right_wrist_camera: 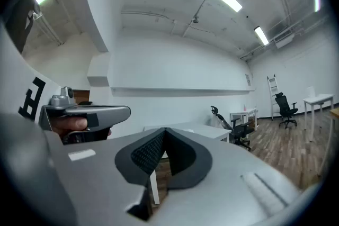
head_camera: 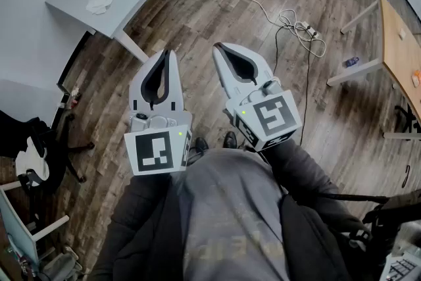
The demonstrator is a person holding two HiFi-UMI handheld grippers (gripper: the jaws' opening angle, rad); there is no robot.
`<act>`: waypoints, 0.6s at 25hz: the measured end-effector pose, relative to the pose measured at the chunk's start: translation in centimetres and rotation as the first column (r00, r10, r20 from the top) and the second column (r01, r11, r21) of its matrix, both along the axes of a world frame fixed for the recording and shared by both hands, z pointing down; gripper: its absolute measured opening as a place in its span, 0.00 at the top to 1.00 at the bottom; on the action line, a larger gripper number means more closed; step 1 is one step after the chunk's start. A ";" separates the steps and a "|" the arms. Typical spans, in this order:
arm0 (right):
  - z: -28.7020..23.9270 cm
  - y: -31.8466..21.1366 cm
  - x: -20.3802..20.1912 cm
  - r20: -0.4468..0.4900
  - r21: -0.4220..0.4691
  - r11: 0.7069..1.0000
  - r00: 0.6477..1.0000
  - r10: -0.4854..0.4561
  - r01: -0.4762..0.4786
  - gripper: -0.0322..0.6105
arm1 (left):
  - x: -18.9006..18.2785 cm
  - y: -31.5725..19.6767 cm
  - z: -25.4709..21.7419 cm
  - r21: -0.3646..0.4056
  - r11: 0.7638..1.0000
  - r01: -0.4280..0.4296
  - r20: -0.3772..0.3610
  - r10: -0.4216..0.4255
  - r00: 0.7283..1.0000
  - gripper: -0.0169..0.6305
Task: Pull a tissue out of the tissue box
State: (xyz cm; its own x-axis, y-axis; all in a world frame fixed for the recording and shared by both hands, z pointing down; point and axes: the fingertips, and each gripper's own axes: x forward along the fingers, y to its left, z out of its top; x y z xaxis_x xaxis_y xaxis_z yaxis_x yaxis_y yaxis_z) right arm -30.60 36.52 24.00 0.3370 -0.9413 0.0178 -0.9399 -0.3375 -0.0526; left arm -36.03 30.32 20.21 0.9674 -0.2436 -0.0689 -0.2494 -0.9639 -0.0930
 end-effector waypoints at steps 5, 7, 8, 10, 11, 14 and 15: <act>0.7 0.6 1.0 0.007 -0.002 1.000 1.000 0.000 0.000 0.95 | 0.9 0.5 0.8 -0.004 1.000 0.003 0.015 -0.003 1.000 0.98; 1.2 1.0 1.4 0.020 -0.007 1.000 1.000 0.002 -0.002 0.95 | 1.4 0.8 1.2 -0.015 1.000 0.010 0.020 -0.010 1.000 0.98; 1.4 1.2 1.7 0.024 -0.008 1.000 1.000 0.002 -0.002 0.95 | 1.7 0.9 1.4 -0.019 1.000 0.012 0.024 -0.011 1.000 0.98; 1.5 1.6 2.3 0.026 -0.006 1.000 1.000 -0.004 0.005 0.95 | 2.5 1.4 1.7 -0.021 1.000 0.012 0.032 -0.011 0.999 0.98; 1.6 1.8 2.6 0.027 -0.004 1.000 1.000 -0.013 0.013 0.95 | 2.9 1.6 1.8 -0.022 1.000 0.013 0.036 -0.012 0.999 0.98; 1.8 2.3 3.3 0.028 -0.006 0.999 0.999 -0.040 0.040 0.95 | 4.0 2.4 2.2 -0.022 1.000 0.018 0.050 -0.017 0.999 0.98; 1.8 2.6 3.7 0.025 -0.008 0.999 0.999 -0.042 0.042 0.95 | 4.2 2.7 2.5 -0.022 1.000 0.020 0.059 -0.019 0.998 0.98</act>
